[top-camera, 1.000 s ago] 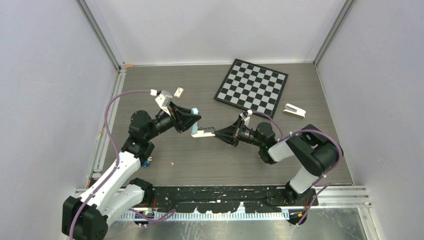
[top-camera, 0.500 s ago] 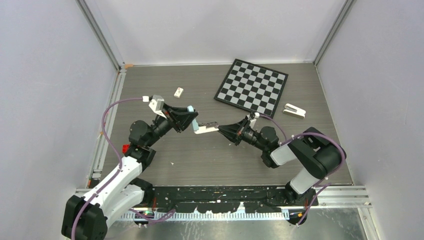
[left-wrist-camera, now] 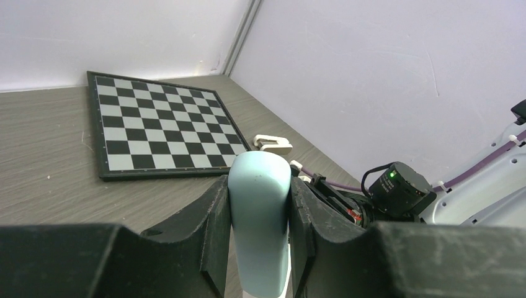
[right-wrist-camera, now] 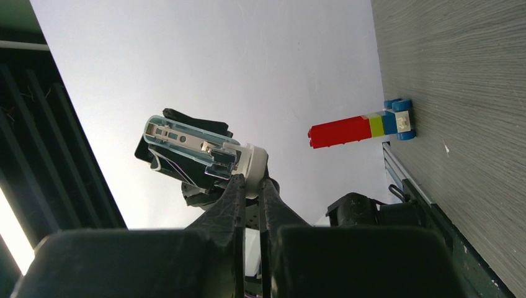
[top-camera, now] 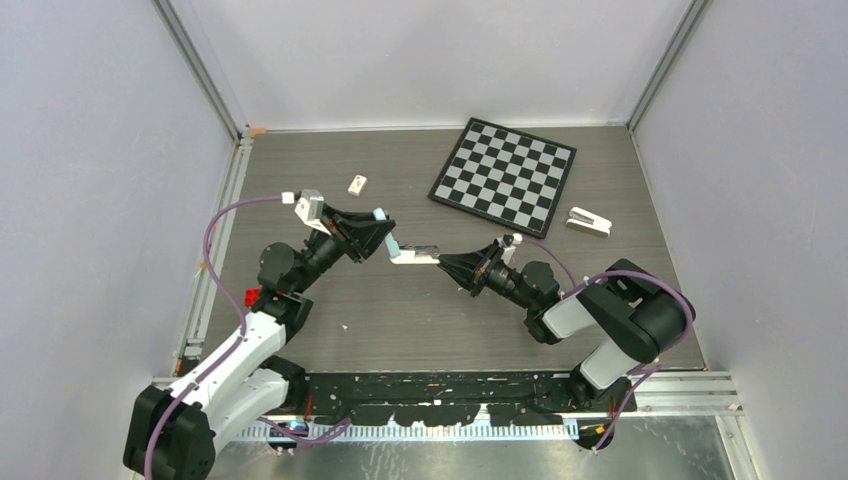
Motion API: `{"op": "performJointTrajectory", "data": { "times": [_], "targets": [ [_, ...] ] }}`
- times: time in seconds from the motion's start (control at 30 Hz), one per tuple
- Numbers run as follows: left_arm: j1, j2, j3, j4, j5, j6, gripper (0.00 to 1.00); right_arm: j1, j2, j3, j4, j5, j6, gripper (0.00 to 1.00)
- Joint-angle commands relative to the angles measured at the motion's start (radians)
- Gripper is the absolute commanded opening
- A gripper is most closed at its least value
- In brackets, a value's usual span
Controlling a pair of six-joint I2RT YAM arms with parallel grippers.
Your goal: Load the staples into the stapler
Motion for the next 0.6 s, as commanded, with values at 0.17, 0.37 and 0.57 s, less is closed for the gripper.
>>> {"op": "performJointTrajectory", "data": {
  "times": [0.17, 0.37, 0.57],
  "targets": [
    [0.041, -0.052, 0.036, 0.107, -0.074, 0.106, 0.00, 0.001, -0.049, -0.025, 0.012, -0.020, -0.100, 0.21],
    [0.041, -0.088, 0.054, -0.006, 0.004, 0.132, 0.00, -0.016, -0.065, -0.002, 0.011, -0.059, -0.139, 0.28],
    [0.042, -0.144, 0.063, -0.111, 0.059, 0.170, 0.00, -0.041, -0.146, 0.028, -0.042, -0.125, -0.244, 0.36]
  ]
}}
